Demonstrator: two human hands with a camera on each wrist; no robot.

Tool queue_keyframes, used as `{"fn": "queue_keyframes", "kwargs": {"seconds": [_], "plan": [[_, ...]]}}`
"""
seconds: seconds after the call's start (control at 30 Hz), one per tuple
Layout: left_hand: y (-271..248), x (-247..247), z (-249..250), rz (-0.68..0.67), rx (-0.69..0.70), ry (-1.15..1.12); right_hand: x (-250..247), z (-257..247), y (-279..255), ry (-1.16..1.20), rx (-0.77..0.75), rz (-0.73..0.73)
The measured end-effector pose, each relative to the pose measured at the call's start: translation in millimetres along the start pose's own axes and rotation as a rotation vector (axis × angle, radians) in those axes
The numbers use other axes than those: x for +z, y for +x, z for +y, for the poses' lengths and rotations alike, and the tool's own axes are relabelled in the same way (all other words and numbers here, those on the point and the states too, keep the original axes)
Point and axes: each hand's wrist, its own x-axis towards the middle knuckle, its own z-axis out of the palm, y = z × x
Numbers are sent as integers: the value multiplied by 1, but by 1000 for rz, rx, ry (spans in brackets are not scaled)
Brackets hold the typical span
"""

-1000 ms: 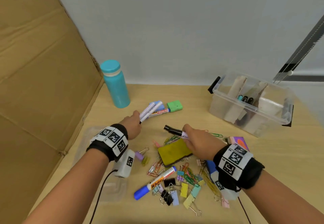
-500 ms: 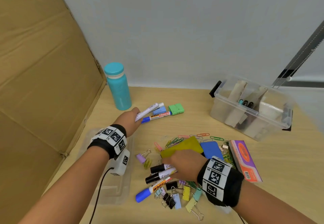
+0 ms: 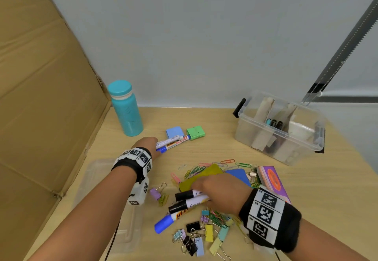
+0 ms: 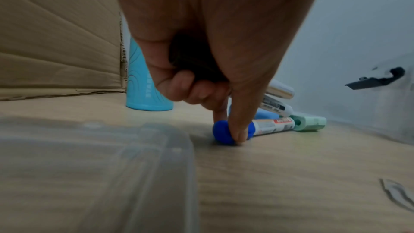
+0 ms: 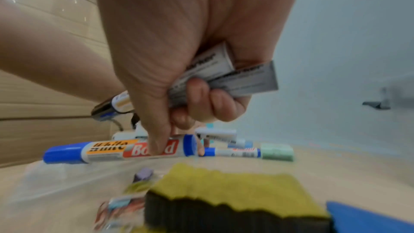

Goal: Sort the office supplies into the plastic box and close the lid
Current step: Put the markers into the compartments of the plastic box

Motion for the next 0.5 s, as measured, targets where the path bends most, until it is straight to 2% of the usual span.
{"fn": "queue_keyframes", "kwargs": {"seconds": [0.2, 0.5], "plan": [[-8, 5, 5, 2, -8, -30, -32, 29, -24, -62, 152, 203], [-40, -3, 12, 212, 7, -381, -88, 99, -61, -294, 423, 465]]}}
